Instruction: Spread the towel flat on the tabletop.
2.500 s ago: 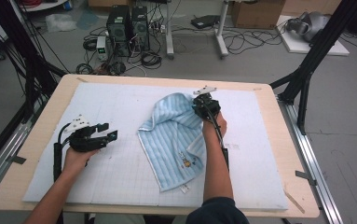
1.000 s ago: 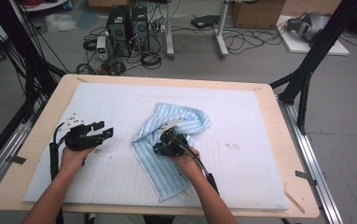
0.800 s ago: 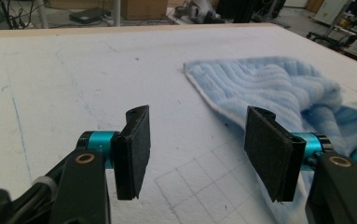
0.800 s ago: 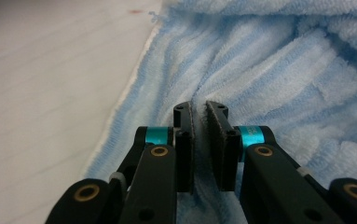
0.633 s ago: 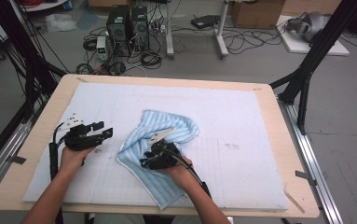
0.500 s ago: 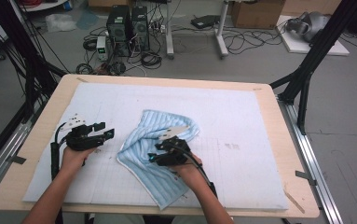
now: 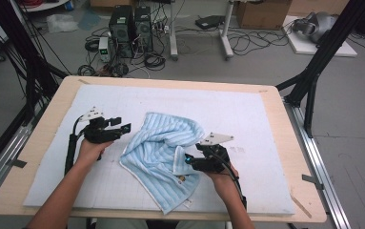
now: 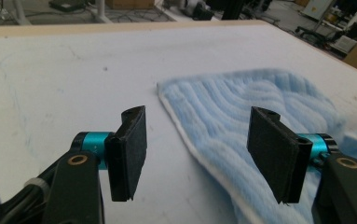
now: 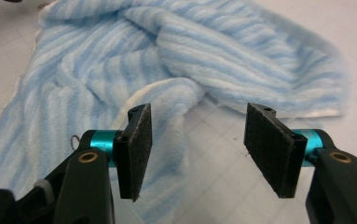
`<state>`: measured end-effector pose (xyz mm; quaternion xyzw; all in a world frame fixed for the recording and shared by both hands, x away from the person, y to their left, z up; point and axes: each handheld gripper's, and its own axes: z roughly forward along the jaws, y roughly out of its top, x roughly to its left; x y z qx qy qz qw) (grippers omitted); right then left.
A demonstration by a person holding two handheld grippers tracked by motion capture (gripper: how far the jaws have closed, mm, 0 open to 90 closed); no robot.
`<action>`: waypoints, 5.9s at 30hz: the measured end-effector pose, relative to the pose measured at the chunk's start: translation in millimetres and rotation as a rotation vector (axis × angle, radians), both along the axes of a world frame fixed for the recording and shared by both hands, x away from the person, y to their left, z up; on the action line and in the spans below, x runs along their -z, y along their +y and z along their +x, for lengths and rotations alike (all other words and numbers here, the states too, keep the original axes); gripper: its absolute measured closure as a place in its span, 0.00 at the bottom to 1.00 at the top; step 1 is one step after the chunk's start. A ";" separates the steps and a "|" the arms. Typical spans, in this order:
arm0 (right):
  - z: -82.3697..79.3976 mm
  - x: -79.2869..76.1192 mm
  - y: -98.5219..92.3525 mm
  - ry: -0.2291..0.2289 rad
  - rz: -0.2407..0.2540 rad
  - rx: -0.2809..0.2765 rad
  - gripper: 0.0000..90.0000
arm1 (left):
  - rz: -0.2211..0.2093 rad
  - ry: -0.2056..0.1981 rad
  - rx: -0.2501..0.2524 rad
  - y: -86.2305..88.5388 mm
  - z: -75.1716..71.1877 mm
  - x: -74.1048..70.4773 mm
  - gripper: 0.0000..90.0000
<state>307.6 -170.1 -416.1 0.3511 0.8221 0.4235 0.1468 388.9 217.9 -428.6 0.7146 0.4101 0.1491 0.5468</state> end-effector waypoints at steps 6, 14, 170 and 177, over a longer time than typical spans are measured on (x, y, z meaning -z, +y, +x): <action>1.6 -0.7 -11.7 -0.004 0.029 0.023 0.45 | 0.066 0.034 -0.004 -23.3 25.6 0.2 0.42; 4.1 1.7 -18.7 -0.002 0.060 0.034 0.43 | 0.246 0.112 0.026 -62.0 50.8 11.4 0.40; 187.2 13.7 101.0 0.003 -0.339 0.068 0.96 | 0.012 0.071 0.032 34.8 -32.5 12.8 0.38; 205.5 4.2 66.7 -0.070 -0.388 0.364 0.97 | 0.016 0.073 0.042 32.8 -32.2 13.4 0.38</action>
